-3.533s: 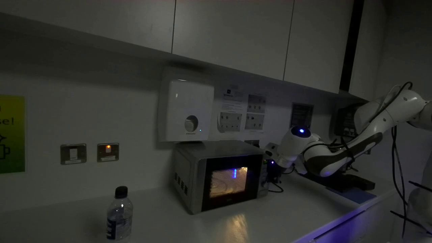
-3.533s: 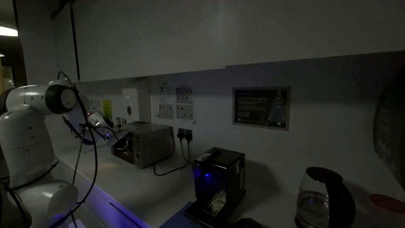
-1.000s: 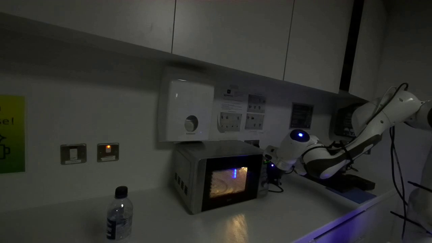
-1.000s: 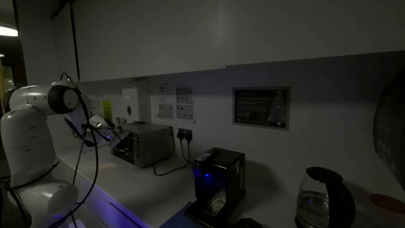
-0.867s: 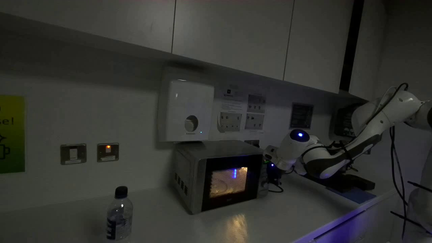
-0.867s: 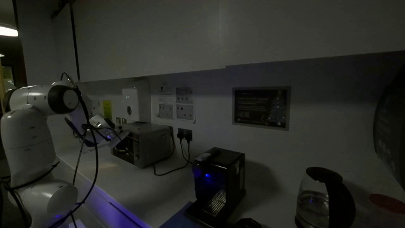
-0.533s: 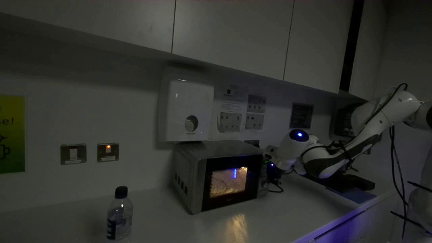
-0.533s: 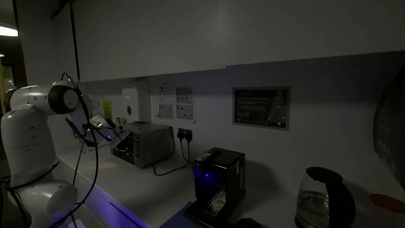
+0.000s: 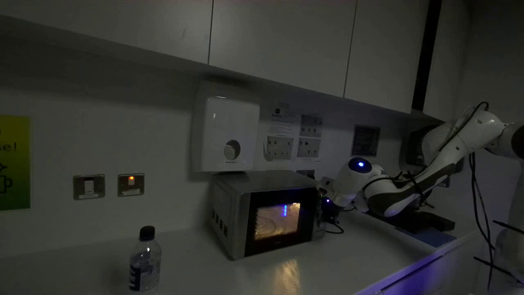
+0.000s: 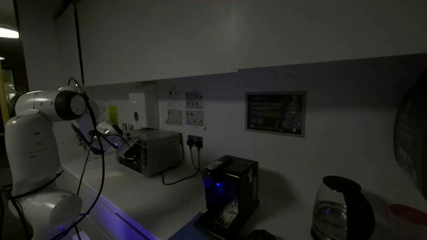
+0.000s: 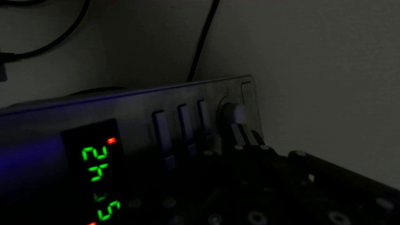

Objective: Switch off the oven

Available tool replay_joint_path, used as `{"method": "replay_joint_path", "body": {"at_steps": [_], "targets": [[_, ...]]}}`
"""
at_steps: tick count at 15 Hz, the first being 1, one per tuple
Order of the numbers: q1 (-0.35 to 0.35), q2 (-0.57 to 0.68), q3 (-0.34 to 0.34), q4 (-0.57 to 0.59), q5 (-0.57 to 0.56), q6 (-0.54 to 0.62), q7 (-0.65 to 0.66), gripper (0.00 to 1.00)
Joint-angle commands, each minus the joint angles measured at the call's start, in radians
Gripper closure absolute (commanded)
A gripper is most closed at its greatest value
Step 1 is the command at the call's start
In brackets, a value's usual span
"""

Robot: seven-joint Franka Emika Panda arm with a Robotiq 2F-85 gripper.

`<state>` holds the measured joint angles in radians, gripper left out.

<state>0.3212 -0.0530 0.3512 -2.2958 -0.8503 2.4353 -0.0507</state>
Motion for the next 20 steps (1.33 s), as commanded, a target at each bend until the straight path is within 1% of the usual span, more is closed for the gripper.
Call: {"method": "replay_joint_path", "body": {"at_steps": [1, 11, 17, 20], "targets": [[-0.004, 0.029, -0.009, 0.046, -0.043, -0.02, -0.024, 1.0], [0.002, 0.049, -0.01, 0.082, -0.053, -0.047, -0.054, 1.0], [0.024, 0.057, 0.006, 0.117, -0.083, -0.132, -0.065, 1.0], [0.035, 0.058, 0.013, 0.132, -0.104, -0.156, -0.066, 1.0]]}}
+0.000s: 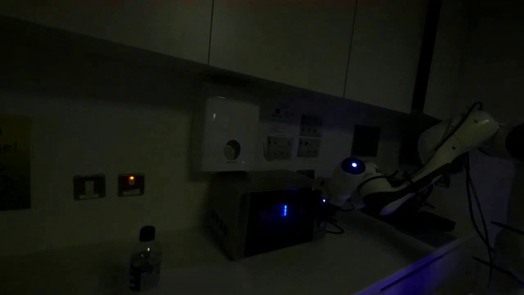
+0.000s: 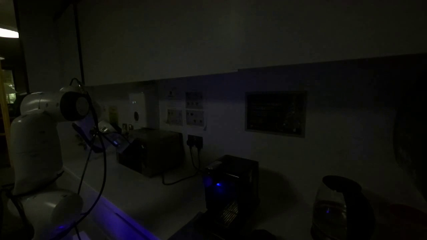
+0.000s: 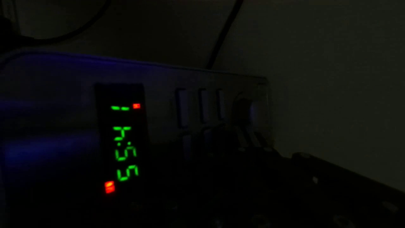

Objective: Switch off the oven

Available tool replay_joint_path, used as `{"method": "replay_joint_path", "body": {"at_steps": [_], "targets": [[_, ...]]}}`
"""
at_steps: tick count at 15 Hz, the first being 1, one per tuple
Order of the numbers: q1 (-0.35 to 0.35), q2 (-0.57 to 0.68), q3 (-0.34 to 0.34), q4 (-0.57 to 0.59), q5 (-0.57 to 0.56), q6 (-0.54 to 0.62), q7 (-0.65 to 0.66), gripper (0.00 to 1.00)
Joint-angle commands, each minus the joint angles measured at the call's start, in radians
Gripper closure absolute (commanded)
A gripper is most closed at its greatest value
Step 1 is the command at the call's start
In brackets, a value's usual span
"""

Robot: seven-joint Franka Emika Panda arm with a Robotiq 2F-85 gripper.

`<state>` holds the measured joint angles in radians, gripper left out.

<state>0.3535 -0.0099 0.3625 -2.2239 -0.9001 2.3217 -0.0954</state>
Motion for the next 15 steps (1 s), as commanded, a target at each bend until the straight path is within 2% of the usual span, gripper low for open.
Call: {"method": "replay_joint_path", "body": {"at_steps": [1, 3, 5, 9, 13, 14, 15], "targets": [[0.005, 0.016, 0.003, 0.066, -0.06, -0.044, -0.023, 1.0], [0.005, 0.018, 0.008, 0.069, -0.051, -0.044, -0.027, 1.0], [0.005, 0.019, 0.008, 0.07, 0.017, -0.04, -0.049, 1.0], [0.0, 0.025, -0.001, 0.08, 0.375, -0.011, -0.224, 1.0], [-0.001, 0.026, -0.001, 0.111, 0.729, -0.053, -0.432, 1.0], [-0.003, 0.023, -0.002, 0.115, 0.817, -0.066, -0.486, 0.74], [-0.004, 0.018, -0.002, 0.119, 0.905, -0.085, -0.543, 0.72]]}}
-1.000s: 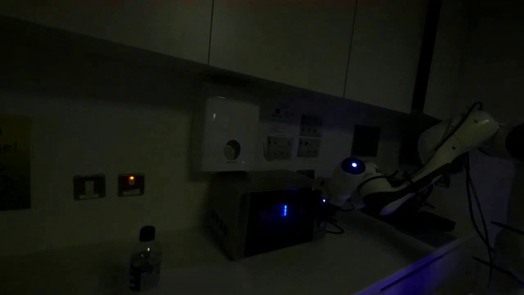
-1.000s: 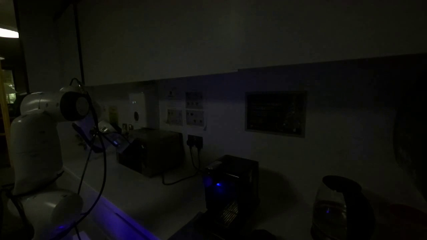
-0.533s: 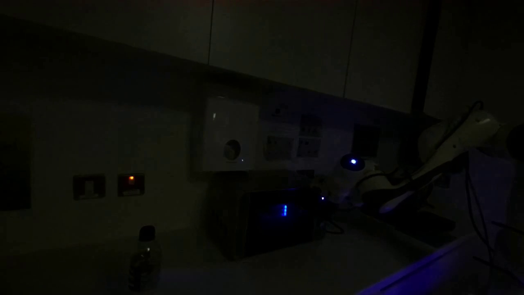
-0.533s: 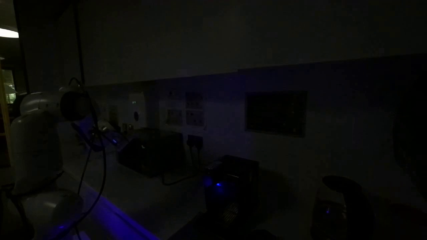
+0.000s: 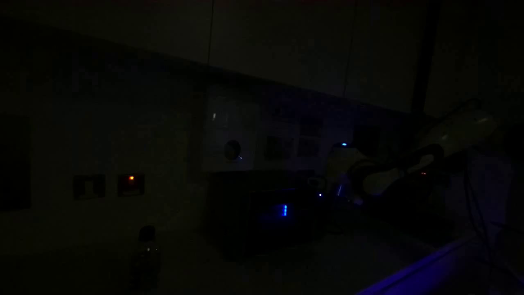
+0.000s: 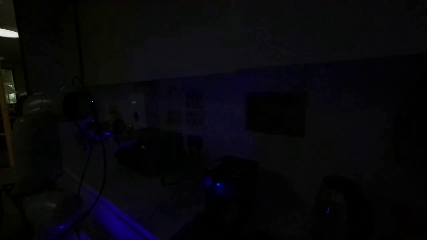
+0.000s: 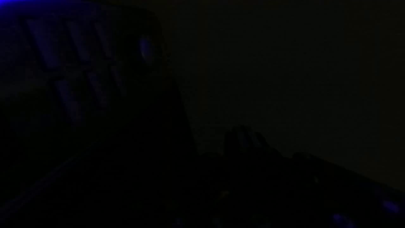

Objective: Switch off the oven

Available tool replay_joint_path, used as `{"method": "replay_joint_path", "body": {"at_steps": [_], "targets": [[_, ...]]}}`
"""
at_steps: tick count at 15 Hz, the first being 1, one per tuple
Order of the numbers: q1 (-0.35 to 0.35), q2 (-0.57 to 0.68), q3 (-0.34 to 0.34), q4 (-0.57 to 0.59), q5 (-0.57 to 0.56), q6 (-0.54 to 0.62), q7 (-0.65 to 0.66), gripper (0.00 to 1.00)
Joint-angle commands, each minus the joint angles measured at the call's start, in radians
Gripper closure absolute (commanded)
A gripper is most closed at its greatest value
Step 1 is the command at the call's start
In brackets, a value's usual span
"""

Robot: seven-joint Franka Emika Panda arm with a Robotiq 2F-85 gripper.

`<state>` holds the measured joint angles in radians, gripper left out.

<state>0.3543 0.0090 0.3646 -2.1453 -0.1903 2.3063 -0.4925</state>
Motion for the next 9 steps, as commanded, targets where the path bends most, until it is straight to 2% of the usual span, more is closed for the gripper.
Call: {"method": "replay_joint_path", "body": {"at_steps": [1, 4, 7, 8, 9], "targets": [[-0.008, -0.008, -0.006, 0.043, 0.279, -0.098, -0.204, 0.66], [-0.016, -0.008, -0.016, 0.078, 0.466, -0.255, -0.308, 0.43], [-0.025, -0.008, -0.031, 0.113, 0.583, -0.452, -0.356, 0.22], [-0.013, 0.002, -0.022, 0.085, 0.518, -0.353, -0.307, 0.13], [-0.015, 0.001, -0.023, 0.09, 0.525, -0.372, -0.312, 0.32]]}}
